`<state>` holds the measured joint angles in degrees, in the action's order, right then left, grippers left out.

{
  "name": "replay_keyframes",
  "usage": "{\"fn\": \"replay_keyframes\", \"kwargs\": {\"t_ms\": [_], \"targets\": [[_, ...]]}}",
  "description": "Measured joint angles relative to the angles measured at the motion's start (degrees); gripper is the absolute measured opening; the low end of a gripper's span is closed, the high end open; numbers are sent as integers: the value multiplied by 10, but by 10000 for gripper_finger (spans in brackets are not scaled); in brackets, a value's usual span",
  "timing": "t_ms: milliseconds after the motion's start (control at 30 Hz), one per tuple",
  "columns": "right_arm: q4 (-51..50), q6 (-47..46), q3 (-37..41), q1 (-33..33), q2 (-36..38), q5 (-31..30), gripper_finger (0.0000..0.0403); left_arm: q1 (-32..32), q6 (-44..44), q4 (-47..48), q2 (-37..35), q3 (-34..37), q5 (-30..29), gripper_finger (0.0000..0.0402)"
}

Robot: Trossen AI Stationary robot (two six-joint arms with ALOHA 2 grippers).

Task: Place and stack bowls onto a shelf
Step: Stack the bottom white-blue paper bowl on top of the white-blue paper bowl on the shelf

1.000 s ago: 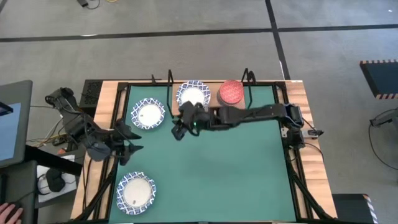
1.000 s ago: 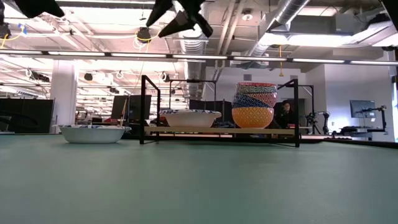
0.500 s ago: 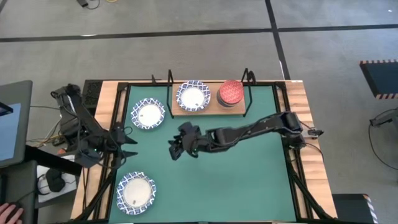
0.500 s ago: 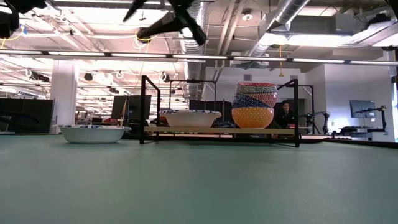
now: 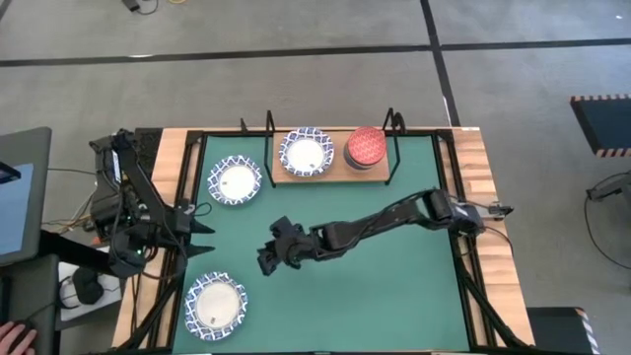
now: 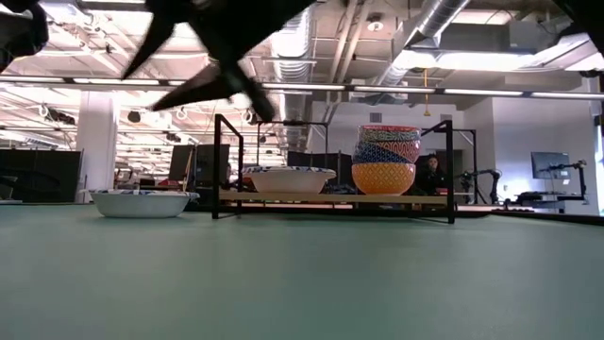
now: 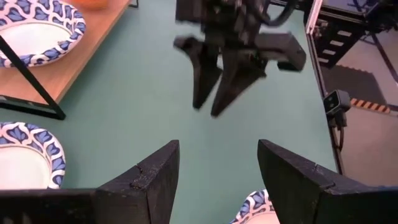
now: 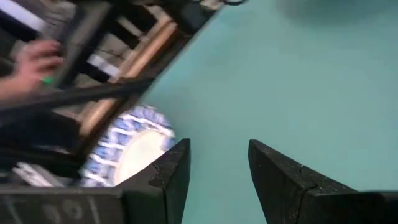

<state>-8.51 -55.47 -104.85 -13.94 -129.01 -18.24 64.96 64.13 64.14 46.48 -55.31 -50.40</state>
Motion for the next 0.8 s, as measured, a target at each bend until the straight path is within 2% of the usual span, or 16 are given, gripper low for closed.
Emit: {"fn": "replay_keyframes", "kwargs": {"t_ms": [167, 467, 633, 800], "targets": [[20, -8, -47, 3, -68, 78, 188, 6, 27, 32, 0, 0, -7, 201], [36, 24, -165, 11, -165, 163, 202, 6, 61, 50, 3, 15, 24, 201], [42, 23, -188, 13, -195, 189, 231, 6, 114, 50, 4, 53, 53, 201], [55, 26, -193, 13, -209, 229, 239, 6, 153, 42, 4, 85, 86, 201]]}}
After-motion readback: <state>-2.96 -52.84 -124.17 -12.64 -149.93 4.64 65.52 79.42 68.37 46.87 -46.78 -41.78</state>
